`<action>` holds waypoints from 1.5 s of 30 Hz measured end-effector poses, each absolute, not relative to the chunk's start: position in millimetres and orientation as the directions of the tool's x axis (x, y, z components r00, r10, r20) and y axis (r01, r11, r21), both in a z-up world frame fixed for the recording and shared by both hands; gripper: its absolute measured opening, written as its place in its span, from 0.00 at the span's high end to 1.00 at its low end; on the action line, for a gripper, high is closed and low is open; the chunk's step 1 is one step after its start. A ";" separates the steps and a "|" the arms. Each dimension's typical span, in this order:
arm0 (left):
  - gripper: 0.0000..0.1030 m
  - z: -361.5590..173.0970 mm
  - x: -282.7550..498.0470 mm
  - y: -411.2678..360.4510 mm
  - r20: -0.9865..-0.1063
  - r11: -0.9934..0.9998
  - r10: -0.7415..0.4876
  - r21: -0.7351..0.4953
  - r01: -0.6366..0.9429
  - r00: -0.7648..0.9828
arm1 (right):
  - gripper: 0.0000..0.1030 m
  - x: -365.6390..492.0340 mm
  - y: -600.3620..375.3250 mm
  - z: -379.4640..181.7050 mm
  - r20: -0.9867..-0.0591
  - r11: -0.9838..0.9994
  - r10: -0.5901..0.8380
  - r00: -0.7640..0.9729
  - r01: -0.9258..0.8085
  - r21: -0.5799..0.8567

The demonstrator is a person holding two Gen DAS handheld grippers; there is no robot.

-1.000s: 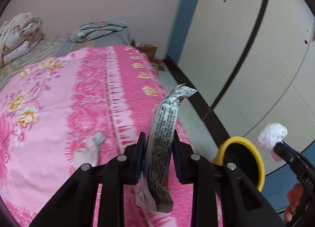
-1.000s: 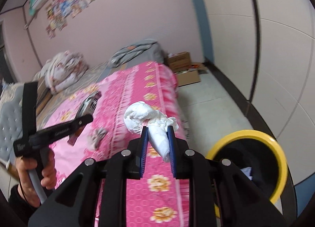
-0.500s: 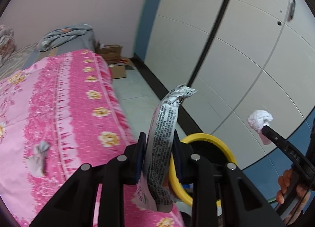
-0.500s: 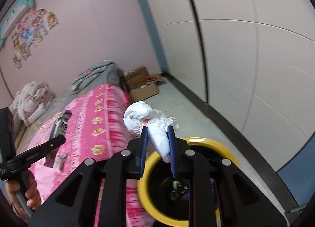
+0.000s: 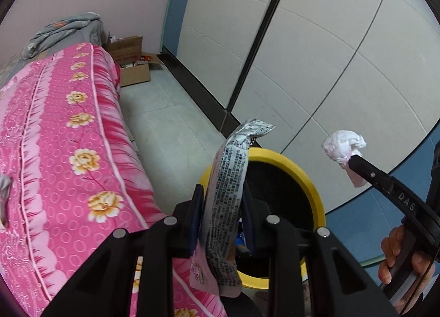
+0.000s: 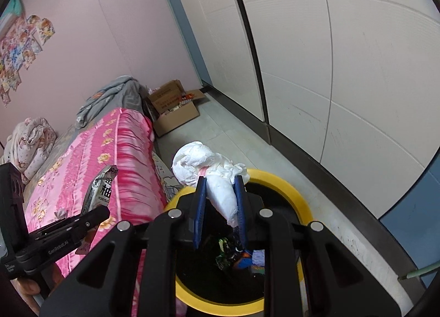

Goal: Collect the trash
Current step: 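Carry the white packet and white tissue over the yellow-rimmed bin, then open both grippers to drop the packet and tissue into the bin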

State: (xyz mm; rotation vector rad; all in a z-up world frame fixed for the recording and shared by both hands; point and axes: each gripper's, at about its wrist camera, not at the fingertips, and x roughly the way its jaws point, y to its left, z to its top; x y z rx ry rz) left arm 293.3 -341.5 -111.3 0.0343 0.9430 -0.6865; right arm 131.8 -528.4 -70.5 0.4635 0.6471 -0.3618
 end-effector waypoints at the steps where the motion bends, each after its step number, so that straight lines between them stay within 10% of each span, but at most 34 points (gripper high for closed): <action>1: 0.76 -114.4 292.1 -345.2 -0.758 0.788 -0.523 -0.255 0.560 0.390 | 0.81 132.0 -530.6 -75.1 -0.652 0.835 -0.177 0.738 0.463 0.297; 27: 0.76 -165.1 285.4 -404.3 -0.808 0.743 -0.502 -0.222 0.631 0.307 | 0.77 131.8 -559.9 -131.3 -0.707 0.777 -0.218 0.673 0.558 0.292; 31: 0.64 -163.3 285.9 -403.1 -0.803 0.746 -0.507 -0.226 0.626 0.314 | 0.54 127.3 -561.6 -130.9 -0.701 0.770 -0.229 0.675 0.566 0.294; 38: 0.34 -151.6 283.8 -391.8 -0.777 0.747 -0.529 -0.234 0.623 0.342 | 0.42 118.2 -561.7 -123.7 -0.682 0.753 -0.279 0.676 0.595 0.281; 42: 0.22 -137.9 283.5 -377.7 -0.754 0.750 -0.536 -0.219 0.624 0.380 | 0.10 112.8 -559.6 -112.3 -0.636 0.759 -0.271 0.723 0.566 0.320; 45: 0.14 -126.7 283.3 -361.0 -0.739 0.756 -0.535 -0.202 0.622 0.411 | 0.08 114.8 -554.4 -105.7 -0.615 0.778 -0.232 0.754 0.523 0.347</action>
